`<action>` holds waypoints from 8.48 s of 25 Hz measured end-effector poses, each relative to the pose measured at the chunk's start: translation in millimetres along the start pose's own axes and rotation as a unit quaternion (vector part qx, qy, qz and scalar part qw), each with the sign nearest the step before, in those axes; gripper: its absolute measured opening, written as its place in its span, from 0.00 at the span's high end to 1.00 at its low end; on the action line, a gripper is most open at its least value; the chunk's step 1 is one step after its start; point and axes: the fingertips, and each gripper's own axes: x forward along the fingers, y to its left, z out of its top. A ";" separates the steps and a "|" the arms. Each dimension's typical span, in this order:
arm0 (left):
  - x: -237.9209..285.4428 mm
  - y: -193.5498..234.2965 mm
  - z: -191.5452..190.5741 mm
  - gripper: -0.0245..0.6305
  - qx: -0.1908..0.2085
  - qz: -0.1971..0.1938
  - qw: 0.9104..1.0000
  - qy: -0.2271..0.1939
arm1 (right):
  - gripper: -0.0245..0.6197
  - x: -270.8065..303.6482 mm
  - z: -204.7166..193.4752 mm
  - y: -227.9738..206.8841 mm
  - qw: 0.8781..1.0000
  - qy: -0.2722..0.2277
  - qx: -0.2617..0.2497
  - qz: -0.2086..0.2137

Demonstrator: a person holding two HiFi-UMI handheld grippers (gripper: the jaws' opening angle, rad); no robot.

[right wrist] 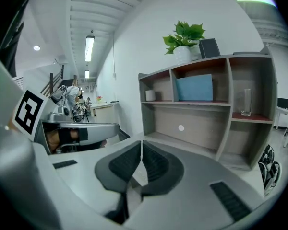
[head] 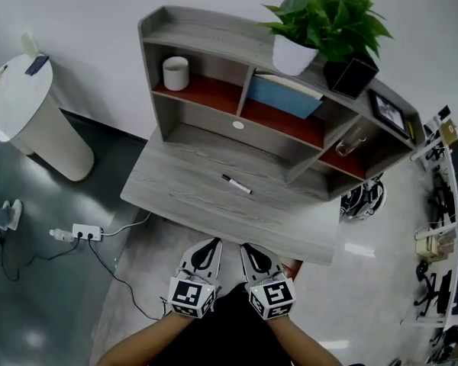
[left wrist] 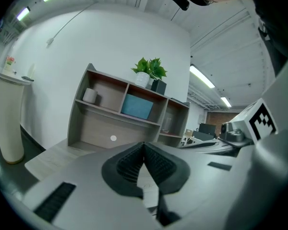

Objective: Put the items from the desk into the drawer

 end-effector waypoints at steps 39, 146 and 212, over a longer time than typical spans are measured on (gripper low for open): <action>132.6 114.0 -12.8 0.94 -0.053 0.089 0.994 0.039 | 0.81 269.5 -125.3 -166.5 0.940 0.293 -0.134 0.108; 21.1 -189.6 -166.4 0.94 -0.019 -0.001 0.990 0.140 | 0.84 -75.4 -389.8 -192.7 0.926 0.356 -0.076 0.098; 13.9 -176.6 -179.1 0.94 0.004 0.036 0.989 0.144 | 0.84 -61.2 -425.3 -211.2 0.917 0.369 -0.131 0.072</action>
